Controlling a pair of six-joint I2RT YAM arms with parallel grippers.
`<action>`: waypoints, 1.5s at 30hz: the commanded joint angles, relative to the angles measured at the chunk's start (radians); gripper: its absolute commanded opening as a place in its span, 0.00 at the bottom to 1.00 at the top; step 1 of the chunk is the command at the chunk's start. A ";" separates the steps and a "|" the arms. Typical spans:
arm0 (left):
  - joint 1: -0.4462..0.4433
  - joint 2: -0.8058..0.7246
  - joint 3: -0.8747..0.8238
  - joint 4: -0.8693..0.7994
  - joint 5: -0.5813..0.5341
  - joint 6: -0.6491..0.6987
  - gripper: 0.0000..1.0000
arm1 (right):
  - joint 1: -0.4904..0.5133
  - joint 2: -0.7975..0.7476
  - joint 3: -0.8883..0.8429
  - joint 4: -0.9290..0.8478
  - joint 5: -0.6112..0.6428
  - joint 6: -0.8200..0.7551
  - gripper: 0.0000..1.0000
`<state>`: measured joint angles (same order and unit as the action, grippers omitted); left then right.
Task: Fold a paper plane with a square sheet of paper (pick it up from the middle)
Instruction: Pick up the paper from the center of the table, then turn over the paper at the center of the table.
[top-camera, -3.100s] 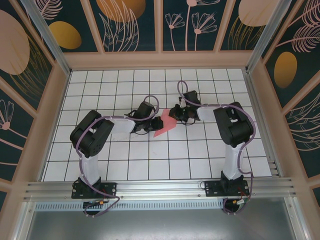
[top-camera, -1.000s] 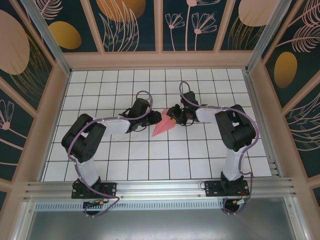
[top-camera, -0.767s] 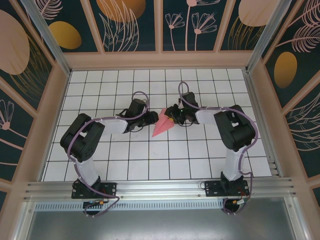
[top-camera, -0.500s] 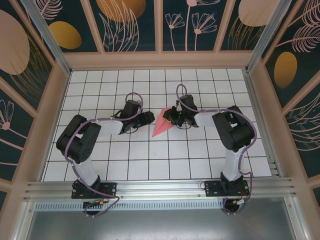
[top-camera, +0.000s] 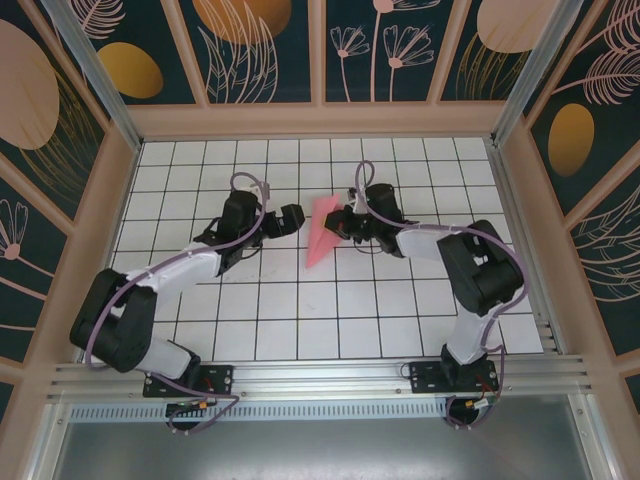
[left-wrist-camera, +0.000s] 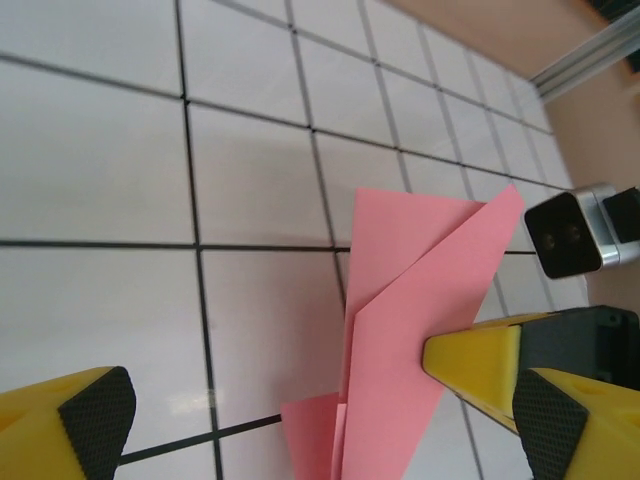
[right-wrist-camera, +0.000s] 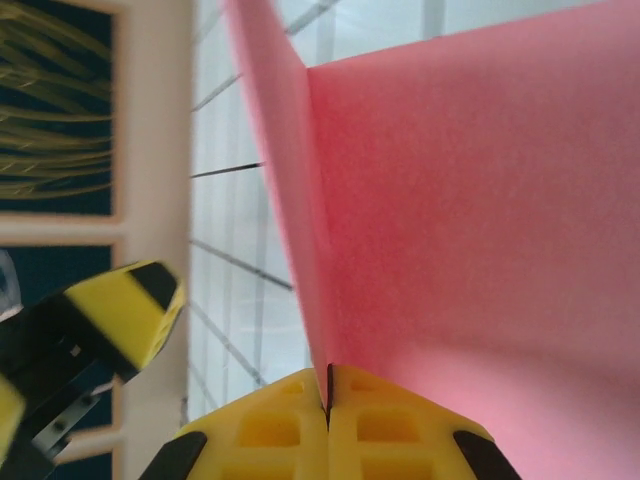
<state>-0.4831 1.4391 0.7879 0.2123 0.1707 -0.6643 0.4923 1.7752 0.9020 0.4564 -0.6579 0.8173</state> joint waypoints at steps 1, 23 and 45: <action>0.005 -0.050 0.022 -0.015 0.048 0.043 0.99 | -0.022 -0.091 -0.005 0.095 -0.156 -0.089 0.04; 0.053 0.000 -0.081 0.504 0.600 -0.358 0.97 | -0.039 -0.158 0.037 0.384 -0.292 0.176 0.06; 0.054 0.049 -0.035 0.481 0.580 -0.286 0.19 | -0.044 -0.093 0.077 0.256 -0.316 0.130 0.07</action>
<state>-0.4355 1.4696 0.7170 0.6964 0.7483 -0.9745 0.4465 1.6680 0.9440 0.7219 -0.9451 0.9768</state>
